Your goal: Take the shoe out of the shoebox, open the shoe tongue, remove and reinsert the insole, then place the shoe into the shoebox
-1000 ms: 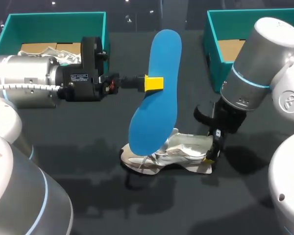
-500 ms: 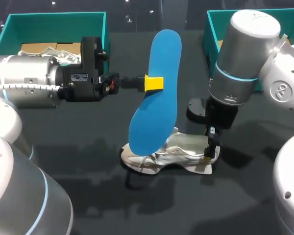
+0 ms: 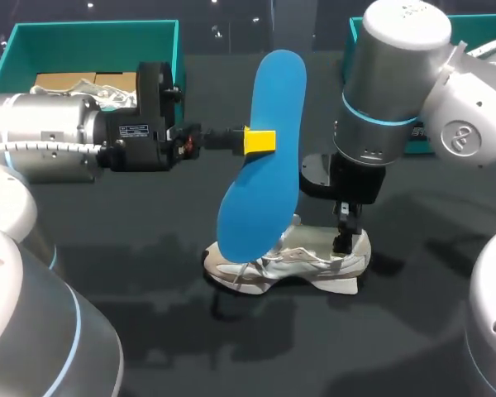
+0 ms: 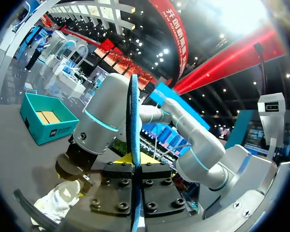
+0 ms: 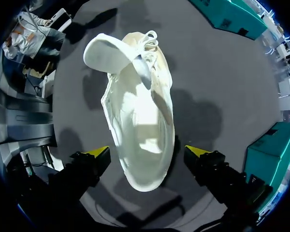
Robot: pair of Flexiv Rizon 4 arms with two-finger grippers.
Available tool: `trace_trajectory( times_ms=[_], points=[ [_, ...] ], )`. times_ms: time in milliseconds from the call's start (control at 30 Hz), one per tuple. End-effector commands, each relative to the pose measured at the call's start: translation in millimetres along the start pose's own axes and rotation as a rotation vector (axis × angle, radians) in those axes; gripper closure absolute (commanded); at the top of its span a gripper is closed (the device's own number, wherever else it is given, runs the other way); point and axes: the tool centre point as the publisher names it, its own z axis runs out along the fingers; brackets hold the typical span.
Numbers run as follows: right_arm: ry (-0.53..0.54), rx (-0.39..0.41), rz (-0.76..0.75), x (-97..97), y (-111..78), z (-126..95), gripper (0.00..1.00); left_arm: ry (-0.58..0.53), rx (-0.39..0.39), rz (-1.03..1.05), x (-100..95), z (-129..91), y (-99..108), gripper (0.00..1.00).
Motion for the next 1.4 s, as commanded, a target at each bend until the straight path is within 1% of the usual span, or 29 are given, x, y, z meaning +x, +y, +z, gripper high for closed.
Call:
trace_trajectory(
  times_ms=[33, 233, 467, 733, 767, 800, 833, 900, 933, 967, 1000, 1033, 1067, 1400],
  points=[
    [-0.003, 0.019, -0.009, -11.6, 14.2, 16, 0.0, -0.001, 0.003, 0.0, -0.2, 1, 1, 1.0],
    [-0.019, 0.015, -0.018, -21.1, 21.8, 27, 0.0, -0.001, 0.003, 0.0, -0.2, 1, 1, 1.0],
    [-0.015, 0.013, -0.022, -25.0, 31.1, 36, 0.0, -0.001, 0.003, 0.0, -0.2, 1, 1, 1.0],
    [-0.01, 0.037, -0.016, -29.8, 39.3, 45, 0.0, -0.001, 0.003, 0.0, -0.2, 1, 1, 1.0],
    [-0.01, 0.038, -0.016, -29.9, 39.8, 46, 0.02, -0.001, 0.003, 0.0, -0.2, 1, 1, 1.0],
    [-0.009, 0.038, -0.017, -29.8, 40.2, 46, 0.1, -0.001, 0.003, 0.0, -0.2, 1, 1, 1.0],
    [-0.008, 0.04, -0.017, -29.6, 40.9, 46, 0.22, -0.001, 0.003, 0.0, -0.2, 1, 1, 1.0],
    [-0.003, 0.044, -0.019, -29.5, 41.9, 48, 0.56, -0.001, 0.003, 0.0, -0.2, 1, 1, 1.0],
    [0.0, 0.05, -0.018, -29.4, 42.3, 48, 0.62, -0.001, 0.003, 0.0, -0.2, 1, 1, 1.0],
    [0.002, 0.052, -0.018, -29.2, 42.8, 49, 0.65, -0.001, 0.003, 0.0, -0.2, 1, 1, 1.0],
    [0.005, 0.053, -0.018, -28.9, 43.3, 50, 0.74, -0.001, 0.003, 0.0, -0.2, 1, 1, 1.0],
    [0.008, 0.054, -0.019, -28.4, 43.7, 51, 0.85, -0.001, 0.003, 0.0, -0.2, 1, 1, 1.0],
    [0.011, 0.056, -0.02, -28.0, 44.0, 52, 1.0, -0.001, 0.003, 0.0, -0.2, 1, 1, 1.0],
    [0.026, 0.066, -0.006, -25.2, 44.5, 51, 1.0, -0.001, 0.003, 0.0, -0.2, 1, 1, 1.0]
  ],
)
